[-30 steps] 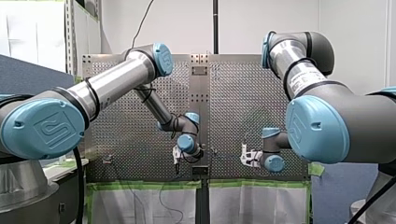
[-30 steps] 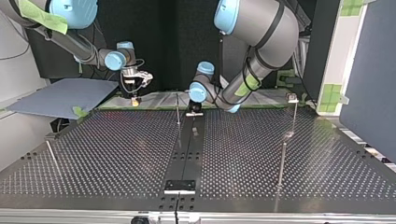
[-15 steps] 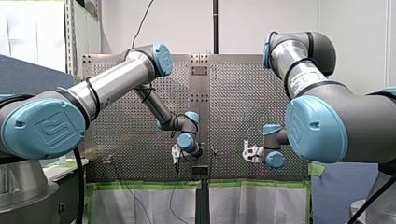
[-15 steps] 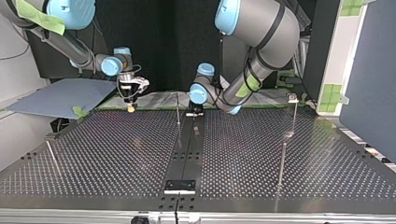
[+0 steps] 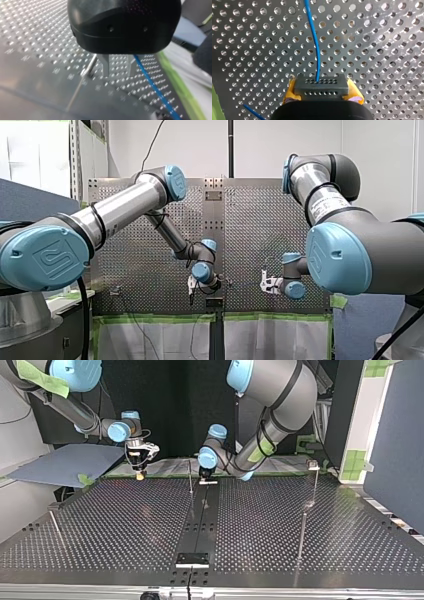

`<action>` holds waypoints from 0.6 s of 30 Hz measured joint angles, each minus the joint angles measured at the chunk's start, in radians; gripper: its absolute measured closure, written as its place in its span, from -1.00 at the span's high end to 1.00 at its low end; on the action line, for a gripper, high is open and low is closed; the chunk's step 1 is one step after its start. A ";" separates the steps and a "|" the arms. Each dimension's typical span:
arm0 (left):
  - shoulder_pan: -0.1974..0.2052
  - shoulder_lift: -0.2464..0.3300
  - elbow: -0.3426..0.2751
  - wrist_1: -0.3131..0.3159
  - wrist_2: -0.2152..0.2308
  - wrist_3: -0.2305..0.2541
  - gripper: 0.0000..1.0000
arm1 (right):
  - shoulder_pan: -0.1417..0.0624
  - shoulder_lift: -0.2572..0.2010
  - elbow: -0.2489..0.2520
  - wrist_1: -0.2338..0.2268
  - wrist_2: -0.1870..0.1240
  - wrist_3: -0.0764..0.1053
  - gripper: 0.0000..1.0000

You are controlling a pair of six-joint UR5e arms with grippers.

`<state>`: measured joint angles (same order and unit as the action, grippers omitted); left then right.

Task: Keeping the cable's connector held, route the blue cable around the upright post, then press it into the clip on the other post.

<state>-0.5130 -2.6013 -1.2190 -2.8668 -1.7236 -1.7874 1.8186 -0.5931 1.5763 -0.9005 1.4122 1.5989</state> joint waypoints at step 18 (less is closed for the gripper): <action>-0.055 0.054 -0.051 -0.105 -0.077 0.076 1.00 | -0.001 0.000 0.000 0.012 0.001 0.002 -1.00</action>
<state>-0.5681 -2.5472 -1.2697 -2.9714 -1.8006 -1.7112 1.8176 -0.5931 1.5764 -0.8884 1.4129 1.6012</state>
